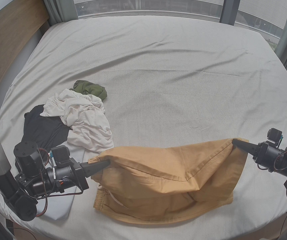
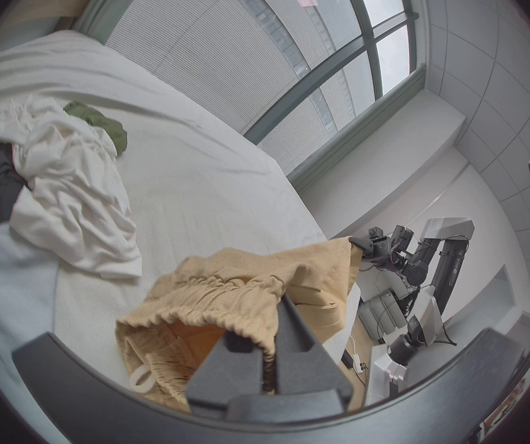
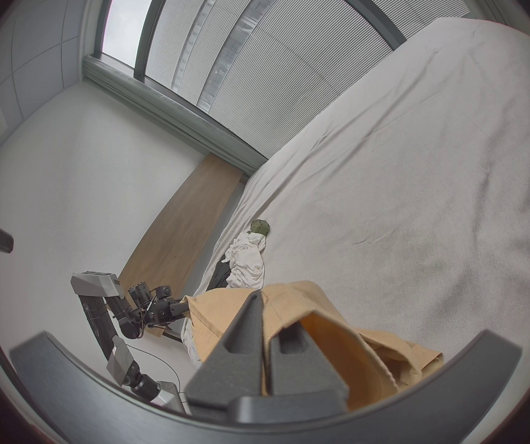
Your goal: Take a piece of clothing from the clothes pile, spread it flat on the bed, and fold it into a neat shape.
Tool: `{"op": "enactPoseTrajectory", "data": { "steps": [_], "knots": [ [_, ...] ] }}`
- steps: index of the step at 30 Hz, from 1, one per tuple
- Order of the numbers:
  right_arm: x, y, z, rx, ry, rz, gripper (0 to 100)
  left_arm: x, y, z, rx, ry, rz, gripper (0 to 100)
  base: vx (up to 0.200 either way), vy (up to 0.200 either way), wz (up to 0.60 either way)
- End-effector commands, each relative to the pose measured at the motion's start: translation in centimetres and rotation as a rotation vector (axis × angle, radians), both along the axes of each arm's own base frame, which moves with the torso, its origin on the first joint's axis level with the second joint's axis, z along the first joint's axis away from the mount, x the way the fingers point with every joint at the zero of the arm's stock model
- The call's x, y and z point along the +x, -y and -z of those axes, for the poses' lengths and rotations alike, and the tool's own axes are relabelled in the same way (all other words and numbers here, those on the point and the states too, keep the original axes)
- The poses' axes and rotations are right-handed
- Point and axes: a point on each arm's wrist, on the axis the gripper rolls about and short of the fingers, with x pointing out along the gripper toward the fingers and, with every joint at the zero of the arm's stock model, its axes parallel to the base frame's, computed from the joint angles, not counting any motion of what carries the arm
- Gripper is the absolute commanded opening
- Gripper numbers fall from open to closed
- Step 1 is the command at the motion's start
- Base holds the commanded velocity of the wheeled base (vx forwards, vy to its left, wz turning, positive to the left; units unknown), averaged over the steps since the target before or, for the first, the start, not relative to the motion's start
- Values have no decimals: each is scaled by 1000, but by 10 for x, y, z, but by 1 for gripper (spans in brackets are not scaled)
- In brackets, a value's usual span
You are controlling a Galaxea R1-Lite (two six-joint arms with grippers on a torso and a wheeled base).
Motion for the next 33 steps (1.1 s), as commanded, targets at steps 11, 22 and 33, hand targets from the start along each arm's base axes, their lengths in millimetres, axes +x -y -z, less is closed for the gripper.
{"op": "enactPoseTrajectory", "data": {
  "steps": [11, 22, 33],
  "knots": [
    [-4, 13, -26, 36, 88, 14, 0, 4, -12, -20, -28, 87, -48, 0, 0, 0, 0],
    [-6, 13, -37, 52, 126, 12, 0, 2, -17, -38, -78, 127, -70, 0, 0, 0, 0],
    [-11, 15, -51, 68, 169, -11, 0, -1, -19, -46, -94, 151, -72, 0, 0, 0, 0]
  ]
}}
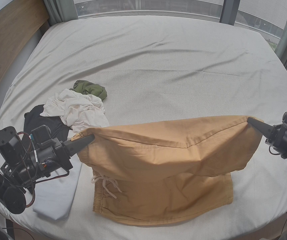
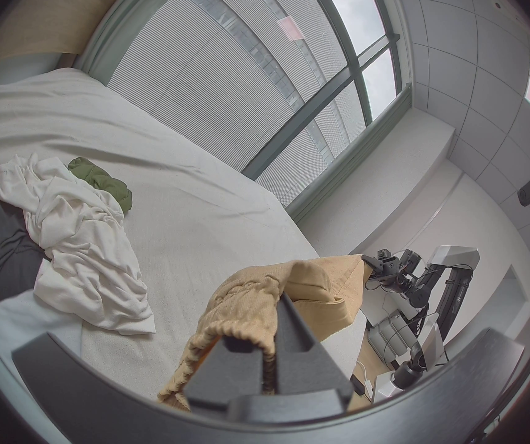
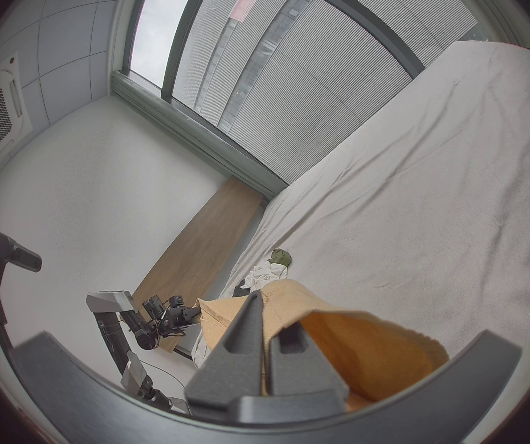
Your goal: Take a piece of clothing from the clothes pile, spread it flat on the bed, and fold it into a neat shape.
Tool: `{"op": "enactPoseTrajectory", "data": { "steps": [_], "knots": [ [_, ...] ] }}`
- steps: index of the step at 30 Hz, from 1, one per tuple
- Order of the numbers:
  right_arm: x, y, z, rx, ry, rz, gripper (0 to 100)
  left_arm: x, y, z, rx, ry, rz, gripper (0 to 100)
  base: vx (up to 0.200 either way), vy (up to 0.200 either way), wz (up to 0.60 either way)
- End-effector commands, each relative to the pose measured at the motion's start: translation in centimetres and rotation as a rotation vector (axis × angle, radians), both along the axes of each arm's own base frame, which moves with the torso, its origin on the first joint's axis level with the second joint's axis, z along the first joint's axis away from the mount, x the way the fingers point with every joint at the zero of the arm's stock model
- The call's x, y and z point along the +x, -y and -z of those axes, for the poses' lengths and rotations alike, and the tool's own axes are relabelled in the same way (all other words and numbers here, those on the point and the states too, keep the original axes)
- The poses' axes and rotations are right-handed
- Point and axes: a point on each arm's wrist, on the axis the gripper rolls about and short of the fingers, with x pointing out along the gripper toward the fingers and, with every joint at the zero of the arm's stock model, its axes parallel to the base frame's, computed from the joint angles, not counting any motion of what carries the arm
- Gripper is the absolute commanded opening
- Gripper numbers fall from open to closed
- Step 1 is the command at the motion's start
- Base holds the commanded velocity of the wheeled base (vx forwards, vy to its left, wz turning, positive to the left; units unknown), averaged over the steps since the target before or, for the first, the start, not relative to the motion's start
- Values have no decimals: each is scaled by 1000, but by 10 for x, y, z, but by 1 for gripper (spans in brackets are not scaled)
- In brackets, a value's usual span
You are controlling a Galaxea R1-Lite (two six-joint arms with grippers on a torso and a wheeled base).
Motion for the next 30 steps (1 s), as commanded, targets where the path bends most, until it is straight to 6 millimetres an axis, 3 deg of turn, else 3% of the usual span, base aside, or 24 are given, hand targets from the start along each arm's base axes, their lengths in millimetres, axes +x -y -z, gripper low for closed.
{"op": "enactPoseTrajectory", "data": {
  "steps": [1, 30],
  "knots": [
    [-3, 2, -4, -3, 20, -4, 0, -1, -1, -6, -7, 28, -3, 0, 0, 0, 0],
    [-1, 18, -14, -13, 64, 40, 0, -1, -7, -16, -19, 70, -28, 0, 0, 0, 0]
  ]
}}
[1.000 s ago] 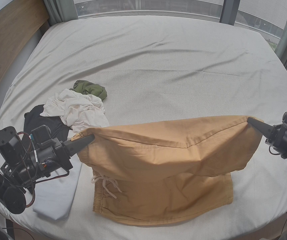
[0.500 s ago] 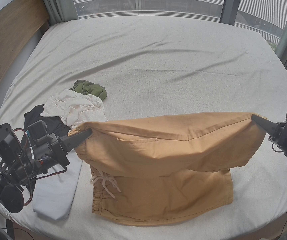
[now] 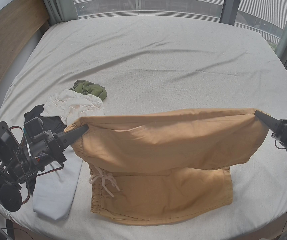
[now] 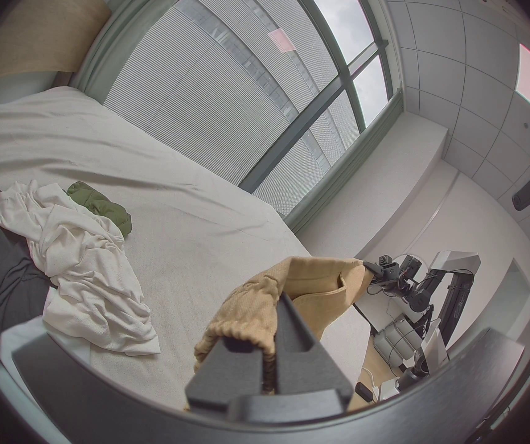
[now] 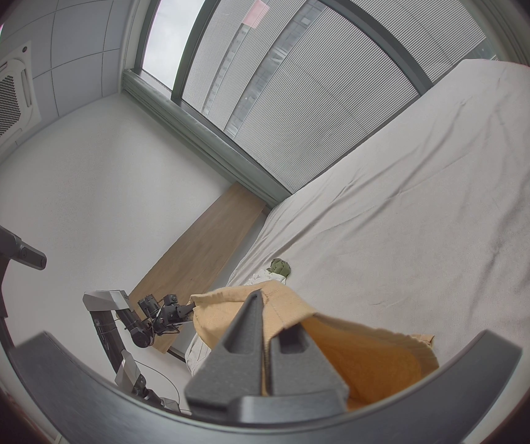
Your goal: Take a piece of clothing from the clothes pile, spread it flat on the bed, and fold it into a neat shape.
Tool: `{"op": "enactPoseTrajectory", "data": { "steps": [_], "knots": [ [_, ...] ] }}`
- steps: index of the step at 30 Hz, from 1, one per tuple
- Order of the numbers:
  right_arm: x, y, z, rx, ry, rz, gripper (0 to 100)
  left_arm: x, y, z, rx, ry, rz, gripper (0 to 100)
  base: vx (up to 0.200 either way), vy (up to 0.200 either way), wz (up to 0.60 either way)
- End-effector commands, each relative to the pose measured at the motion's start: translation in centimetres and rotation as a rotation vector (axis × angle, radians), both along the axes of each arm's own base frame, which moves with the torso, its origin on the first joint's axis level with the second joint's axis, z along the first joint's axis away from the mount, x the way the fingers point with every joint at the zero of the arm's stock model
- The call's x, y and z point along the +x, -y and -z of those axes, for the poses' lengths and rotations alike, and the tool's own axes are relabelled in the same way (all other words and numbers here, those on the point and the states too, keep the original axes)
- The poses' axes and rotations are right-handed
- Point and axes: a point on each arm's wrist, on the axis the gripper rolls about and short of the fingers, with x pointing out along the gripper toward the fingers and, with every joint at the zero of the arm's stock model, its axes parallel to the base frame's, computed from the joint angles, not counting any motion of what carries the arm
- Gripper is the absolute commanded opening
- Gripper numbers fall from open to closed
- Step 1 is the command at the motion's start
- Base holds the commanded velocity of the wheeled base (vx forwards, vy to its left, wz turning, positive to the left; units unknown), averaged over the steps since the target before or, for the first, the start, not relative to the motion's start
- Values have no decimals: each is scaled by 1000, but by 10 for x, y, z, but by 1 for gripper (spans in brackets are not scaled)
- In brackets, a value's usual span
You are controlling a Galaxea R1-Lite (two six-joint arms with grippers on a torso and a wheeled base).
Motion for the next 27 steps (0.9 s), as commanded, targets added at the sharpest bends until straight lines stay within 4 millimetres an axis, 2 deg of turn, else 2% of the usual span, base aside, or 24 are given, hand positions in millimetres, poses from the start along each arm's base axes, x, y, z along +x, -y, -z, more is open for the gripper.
{"op": "enactPoseTrajectory", "data": {
  "steps": [1, 27],
  "knots": [
    [1, 3, -2, -1, 7, 12, 0, 0, 0, -1, -1, 4, -2, 0, 0, 0, 0],
    [2, 8, -4, 3, 11, 34, 0, 4, -8, -2, -3, 13, -34, 0, 0, 0, 0]
  ]
}}
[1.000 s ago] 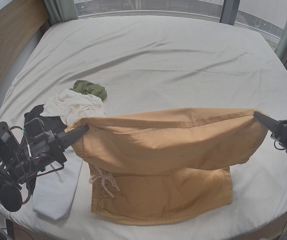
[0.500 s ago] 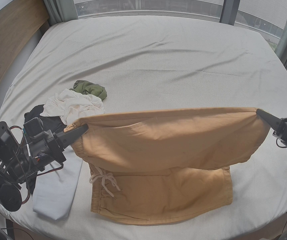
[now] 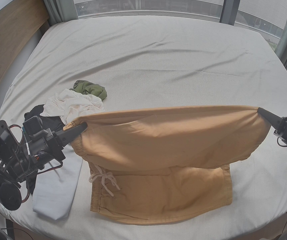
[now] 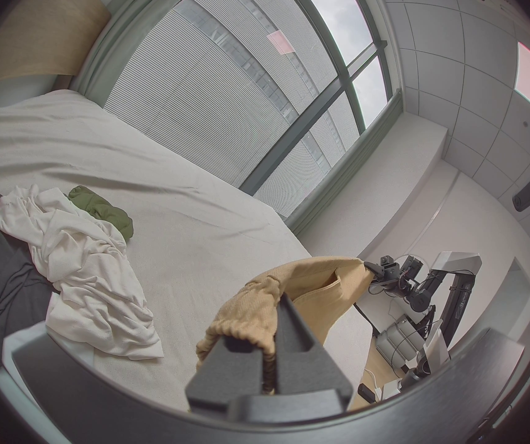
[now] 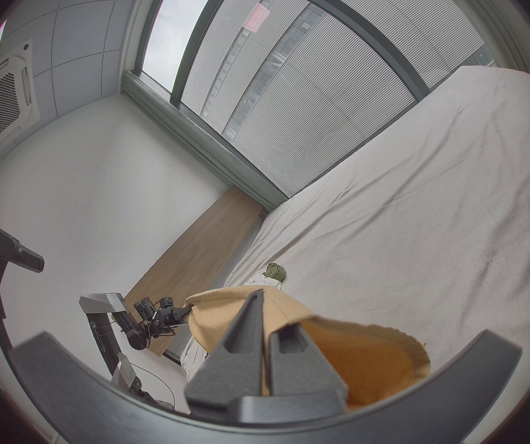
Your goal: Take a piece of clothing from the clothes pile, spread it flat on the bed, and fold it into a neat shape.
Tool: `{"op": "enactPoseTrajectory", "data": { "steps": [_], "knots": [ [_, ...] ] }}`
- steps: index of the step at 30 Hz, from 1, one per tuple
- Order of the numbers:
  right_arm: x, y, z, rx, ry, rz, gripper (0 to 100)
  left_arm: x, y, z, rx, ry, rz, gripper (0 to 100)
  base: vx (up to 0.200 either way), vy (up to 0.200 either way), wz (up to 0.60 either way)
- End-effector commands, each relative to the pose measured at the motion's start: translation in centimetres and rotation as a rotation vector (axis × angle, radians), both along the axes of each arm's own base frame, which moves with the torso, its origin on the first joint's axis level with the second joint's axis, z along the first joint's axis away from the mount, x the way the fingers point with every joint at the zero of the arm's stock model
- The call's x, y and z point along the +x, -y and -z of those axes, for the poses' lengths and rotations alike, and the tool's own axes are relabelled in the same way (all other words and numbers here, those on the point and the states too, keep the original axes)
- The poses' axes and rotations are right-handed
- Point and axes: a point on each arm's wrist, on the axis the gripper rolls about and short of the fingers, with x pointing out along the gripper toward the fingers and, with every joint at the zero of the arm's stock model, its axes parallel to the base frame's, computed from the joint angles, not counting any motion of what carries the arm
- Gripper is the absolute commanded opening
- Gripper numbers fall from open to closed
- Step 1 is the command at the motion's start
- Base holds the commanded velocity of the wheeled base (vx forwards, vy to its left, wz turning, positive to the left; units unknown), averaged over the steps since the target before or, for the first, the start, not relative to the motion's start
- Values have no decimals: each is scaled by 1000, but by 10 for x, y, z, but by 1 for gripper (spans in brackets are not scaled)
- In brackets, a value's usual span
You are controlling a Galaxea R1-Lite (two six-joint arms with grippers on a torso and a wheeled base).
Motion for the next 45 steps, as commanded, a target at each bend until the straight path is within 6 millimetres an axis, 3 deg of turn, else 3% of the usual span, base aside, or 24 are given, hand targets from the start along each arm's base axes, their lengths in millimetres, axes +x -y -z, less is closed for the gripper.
{"op": "enactPoseTrajectory", "data": {
  "steps": [1, 13, 21, 45],
  "knots": [
    [1, 0, 0, 0, 1, 1, 0, 2, -3, 0, -1, 4, -15, 0, 0, 0, 0],
    [1, -4, -7, -3, 33, -19, 0, 1, 3, -2, 0, 10, 11, 0, 0, 0, 0],
    [24, -2, -16, -8, 66, -23, 0, 25, 8, 4, 3, 9, 3, 0, 0, 0, 0],
    [96, 5, 10, -3, 14, -22, 0, 77, 15, 18, -12, 18, -76, 0, 0, 0, 0]
  ]
}}
